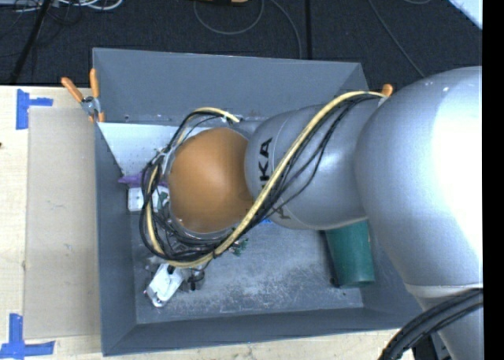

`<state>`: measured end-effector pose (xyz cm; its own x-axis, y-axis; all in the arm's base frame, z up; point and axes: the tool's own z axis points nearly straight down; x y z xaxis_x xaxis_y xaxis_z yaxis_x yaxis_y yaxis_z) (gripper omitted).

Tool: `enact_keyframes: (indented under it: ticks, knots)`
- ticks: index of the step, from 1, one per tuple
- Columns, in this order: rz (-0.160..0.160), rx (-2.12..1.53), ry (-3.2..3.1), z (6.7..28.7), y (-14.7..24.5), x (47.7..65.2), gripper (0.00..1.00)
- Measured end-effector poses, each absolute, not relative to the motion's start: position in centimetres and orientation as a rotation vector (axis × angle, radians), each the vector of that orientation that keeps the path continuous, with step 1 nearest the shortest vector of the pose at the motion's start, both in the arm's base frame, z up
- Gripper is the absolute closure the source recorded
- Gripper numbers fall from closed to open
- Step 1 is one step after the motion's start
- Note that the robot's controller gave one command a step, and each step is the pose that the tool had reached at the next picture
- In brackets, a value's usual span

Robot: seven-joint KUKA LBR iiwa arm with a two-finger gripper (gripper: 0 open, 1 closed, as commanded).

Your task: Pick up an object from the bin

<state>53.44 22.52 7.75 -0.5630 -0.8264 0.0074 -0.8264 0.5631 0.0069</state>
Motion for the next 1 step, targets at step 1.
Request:
enact_keyframes:
  ticks: [1]
  knots:
    - [-0.006, 1.46, -2.764, 9.93, 22.5, 53.26, 1.0]
